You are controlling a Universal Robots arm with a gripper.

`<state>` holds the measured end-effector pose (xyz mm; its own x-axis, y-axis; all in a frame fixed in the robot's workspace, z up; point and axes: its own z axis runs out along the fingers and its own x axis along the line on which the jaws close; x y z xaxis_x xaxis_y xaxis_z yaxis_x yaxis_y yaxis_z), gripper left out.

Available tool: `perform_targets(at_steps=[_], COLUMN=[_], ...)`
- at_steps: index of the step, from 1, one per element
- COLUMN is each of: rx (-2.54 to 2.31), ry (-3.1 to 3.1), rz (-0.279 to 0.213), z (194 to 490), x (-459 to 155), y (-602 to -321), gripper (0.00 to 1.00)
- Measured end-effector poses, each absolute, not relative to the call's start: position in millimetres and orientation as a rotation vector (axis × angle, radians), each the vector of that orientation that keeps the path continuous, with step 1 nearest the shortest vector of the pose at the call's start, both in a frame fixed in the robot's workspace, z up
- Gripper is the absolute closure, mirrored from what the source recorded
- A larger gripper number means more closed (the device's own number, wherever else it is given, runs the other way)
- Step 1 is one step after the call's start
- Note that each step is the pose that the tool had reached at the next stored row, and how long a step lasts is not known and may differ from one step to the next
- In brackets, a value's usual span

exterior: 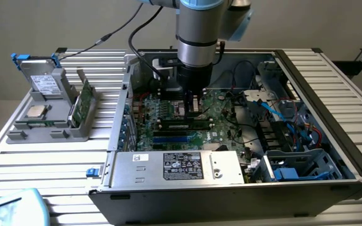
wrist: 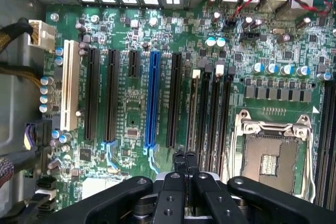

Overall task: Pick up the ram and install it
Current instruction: 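Press down the ram until it locks into place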

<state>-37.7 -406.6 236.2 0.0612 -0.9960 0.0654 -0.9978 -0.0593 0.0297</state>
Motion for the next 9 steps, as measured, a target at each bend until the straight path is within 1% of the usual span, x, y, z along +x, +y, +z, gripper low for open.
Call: perform_targets(at_steps=[9], rx=[2.239], ry=[-2.108], rz=[0.042], z=[236.3], x=[-37.7], y=[-406.6], gripper=[0.89])
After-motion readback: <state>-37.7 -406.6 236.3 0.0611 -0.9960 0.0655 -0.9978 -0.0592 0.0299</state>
